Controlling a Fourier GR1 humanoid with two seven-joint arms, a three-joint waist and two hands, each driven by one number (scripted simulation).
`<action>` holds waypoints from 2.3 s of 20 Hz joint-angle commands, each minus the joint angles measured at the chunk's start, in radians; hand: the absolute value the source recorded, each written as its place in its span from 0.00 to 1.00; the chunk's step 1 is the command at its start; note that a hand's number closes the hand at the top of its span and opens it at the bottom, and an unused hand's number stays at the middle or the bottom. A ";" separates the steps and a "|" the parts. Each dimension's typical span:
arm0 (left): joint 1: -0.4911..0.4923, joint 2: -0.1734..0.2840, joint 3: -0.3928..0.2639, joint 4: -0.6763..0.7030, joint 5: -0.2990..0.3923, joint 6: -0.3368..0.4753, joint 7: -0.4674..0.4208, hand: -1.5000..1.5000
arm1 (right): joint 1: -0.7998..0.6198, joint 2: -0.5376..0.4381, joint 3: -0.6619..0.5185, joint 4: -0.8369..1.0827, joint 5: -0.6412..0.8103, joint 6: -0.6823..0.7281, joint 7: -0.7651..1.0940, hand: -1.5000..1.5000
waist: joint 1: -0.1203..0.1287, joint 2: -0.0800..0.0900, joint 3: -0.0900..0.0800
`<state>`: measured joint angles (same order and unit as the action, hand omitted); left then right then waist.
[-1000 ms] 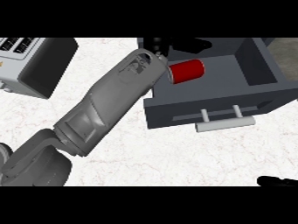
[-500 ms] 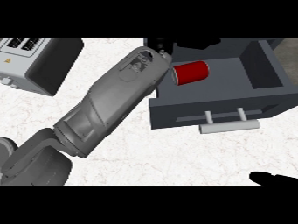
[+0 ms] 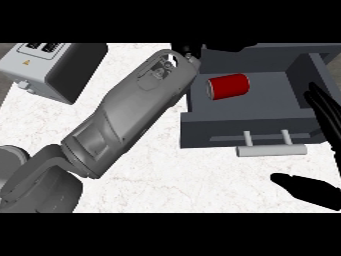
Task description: Pick up the can, place it into the drawer and close the drawer
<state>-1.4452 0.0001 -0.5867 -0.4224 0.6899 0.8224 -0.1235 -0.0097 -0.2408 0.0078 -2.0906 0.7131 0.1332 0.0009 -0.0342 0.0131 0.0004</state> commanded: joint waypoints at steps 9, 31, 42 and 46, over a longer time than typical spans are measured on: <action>0.011 0.057 -0.003 -0.100 -0.059 0.005 0.135 0.00 | -0.135 0.057 0.098 0.433 0.344 -0.240 -0.033 0.00 | 0.053 -0.015 0.000; 0.285 0.405 -0.027 -0.578 -0.136 -0.065 0.344 0.00 | -0.472 0.098 -0.072 1.139 0.467 -0.650 -0.128 0.00 | 0.093 -0.011 0.000; 0.396 0.466 -0.048 -0.753 -0.182 -0.026 0.428 0.00 | -0.786 0.090 -0.175 1.522 0.503 -0.818 -0.125 0.00 | 0.110 -0.002 0.002; 0.493 0.483 -0.036 -0.826 -0.193 -0.033 0.377 0.00 | -0.899 0.067 -0.212 1.632 0.498 -0.852 -0.130 0.00 | 0.115 0.004 0.001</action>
<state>-1.0370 0.4674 -0.6246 -1.1786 0.5105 0.7859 0.2817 -0.8311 -0.1816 -0.1799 -0.5719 1.2177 -0.6823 -0.1192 0.0734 0.0062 -0.0050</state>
